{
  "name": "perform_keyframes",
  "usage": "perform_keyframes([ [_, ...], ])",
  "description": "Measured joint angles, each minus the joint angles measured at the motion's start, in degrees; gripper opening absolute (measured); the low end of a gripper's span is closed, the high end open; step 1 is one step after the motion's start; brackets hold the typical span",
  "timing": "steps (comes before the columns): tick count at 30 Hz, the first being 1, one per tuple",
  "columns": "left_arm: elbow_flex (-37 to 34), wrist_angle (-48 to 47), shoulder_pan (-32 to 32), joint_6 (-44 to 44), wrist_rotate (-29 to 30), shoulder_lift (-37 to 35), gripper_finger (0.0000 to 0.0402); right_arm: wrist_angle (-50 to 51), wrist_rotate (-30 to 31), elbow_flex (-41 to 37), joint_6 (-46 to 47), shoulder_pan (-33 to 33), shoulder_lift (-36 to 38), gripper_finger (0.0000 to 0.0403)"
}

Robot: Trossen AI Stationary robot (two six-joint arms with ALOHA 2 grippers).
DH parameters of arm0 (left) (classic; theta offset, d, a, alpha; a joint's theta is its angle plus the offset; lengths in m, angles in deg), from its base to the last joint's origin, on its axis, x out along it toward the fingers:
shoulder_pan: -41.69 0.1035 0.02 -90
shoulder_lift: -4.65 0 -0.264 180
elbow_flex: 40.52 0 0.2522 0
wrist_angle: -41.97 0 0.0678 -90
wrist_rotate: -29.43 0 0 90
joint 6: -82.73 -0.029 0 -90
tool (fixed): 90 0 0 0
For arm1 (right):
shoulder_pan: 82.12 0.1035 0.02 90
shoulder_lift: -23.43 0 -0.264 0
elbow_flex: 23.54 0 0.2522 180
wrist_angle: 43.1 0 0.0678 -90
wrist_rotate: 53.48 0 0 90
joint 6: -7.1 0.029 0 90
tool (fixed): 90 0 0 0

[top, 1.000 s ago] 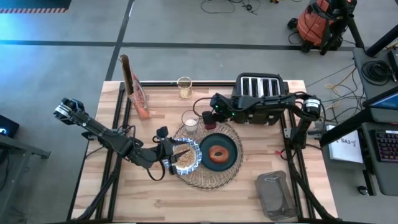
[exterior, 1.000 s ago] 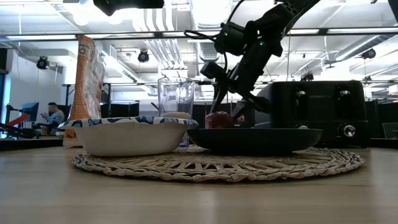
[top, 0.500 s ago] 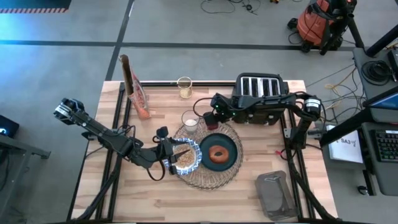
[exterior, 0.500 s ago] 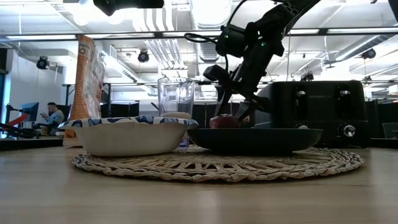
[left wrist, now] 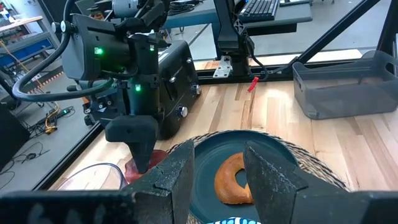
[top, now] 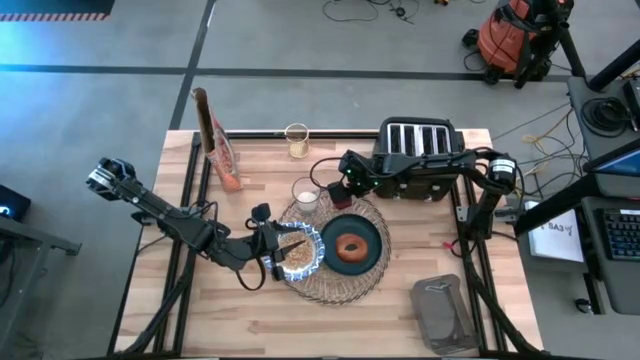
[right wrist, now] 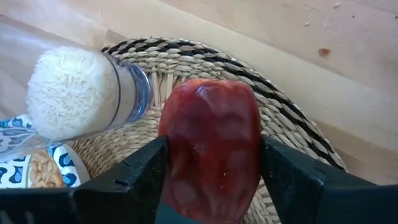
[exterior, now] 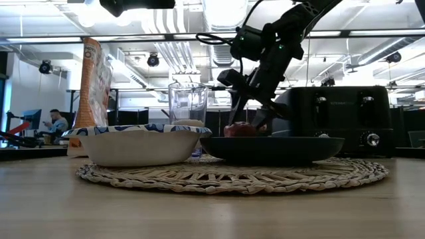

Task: Arrange a breakfast setting
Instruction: Put the red apple on the brown placemat to the right of the cup of milk

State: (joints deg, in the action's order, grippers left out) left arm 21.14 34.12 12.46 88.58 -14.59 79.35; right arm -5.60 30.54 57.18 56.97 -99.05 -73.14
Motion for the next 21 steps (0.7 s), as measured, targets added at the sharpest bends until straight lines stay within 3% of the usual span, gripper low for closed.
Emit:
perform_keyframes([
  [6, 0.0, -0.02, 0.01, 0.0, 0.0, 0.0, 0.0123, 1.85, -0.63, 1.1, -4.33, 0.0, 0.72, 0.0244],
  [11, 0.0, -0.02, 0.02, 0.0, -0.02, 0.0, 0.0123, 10.15, -0.66, 5.68, -12.04, 0.07, 0.83, 0.0237],
  [17, 0.0, -0.02, 0.01, 0.02, -0.02, 0.0, 0.0123, 21.93, 1.49, 14.14, -36.84, 0.15, 0.85, 0.0229],
  [21, 0.0, -0.02, 0.01, 0.02, -0.02, 0.0, 0.0123, 27.49, 10.1, 18.05, -54.92, 1.75, 0.85, 0.0225],
])
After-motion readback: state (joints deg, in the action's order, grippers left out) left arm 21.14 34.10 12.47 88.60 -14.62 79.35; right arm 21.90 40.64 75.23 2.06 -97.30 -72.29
